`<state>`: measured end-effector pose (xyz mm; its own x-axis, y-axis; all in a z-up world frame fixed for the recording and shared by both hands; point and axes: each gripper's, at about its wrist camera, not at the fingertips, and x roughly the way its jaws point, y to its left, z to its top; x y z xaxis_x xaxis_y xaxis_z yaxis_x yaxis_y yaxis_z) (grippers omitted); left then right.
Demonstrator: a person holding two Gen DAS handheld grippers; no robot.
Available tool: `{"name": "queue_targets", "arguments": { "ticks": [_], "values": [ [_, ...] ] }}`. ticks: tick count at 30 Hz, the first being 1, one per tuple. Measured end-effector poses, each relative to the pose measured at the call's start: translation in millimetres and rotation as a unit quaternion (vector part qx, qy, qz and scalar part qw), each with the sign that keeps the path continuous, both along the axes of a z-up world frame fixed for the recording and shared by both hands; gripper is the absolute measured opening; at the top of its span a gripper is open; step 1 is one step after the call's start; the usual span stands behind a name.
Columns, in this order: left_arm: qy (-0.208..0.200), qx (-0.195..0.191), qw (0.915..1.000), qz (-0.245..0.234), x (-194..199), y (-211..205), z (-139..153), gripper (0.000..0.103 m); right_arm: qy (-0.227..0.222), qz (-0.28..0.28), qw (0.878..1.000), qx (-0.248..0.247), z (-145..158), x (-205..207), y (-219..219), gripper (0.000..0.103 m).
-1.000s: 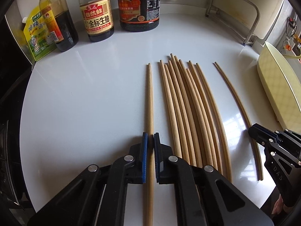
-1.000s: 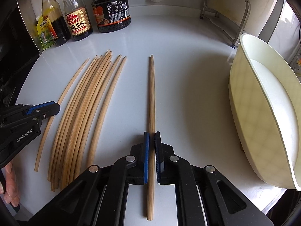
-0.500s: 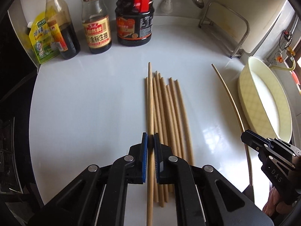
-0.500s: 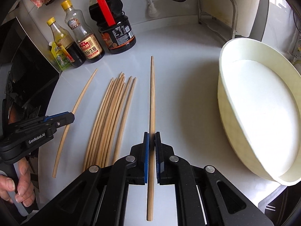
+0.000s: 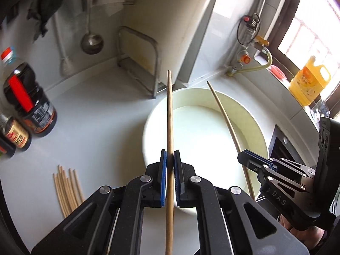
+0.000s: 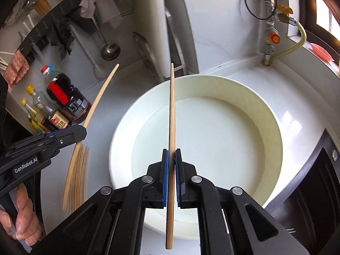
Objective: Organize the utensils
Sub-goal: 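Carry both held chopsticks over the white oval basin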
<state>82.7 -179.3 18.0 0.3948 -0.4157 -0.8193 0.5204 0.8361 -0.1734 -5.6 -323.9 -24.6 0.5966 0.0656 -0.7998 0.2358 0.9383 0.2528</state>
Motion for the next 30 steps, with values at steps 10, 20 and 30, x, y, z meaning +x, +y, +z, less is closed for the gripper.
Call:
{"name": "queue_targets", "arguments": {
  "ticks": [10, 20, 30],
  "values": [
    [0.05, 0.046, 0.9963, -0.052, 21, -88, -57, 0.007, 0.036, -0.025, 0.999, 0.025, -43, 12, -45, 0.006],
    [0.068, 0.072, 0.994, -0.047, 36, -100, -84, 0.008, 0.06, -0.035, 0.997, 0.046, -66, 16, -56, 0.006],
    [0.037, 0.083, 0.9955, -0.026, 32, -84, -67, 0.06, 0.05, -0.051, 0.997, 0.03, -54, 6, -60, 0.009]
  ]
}}
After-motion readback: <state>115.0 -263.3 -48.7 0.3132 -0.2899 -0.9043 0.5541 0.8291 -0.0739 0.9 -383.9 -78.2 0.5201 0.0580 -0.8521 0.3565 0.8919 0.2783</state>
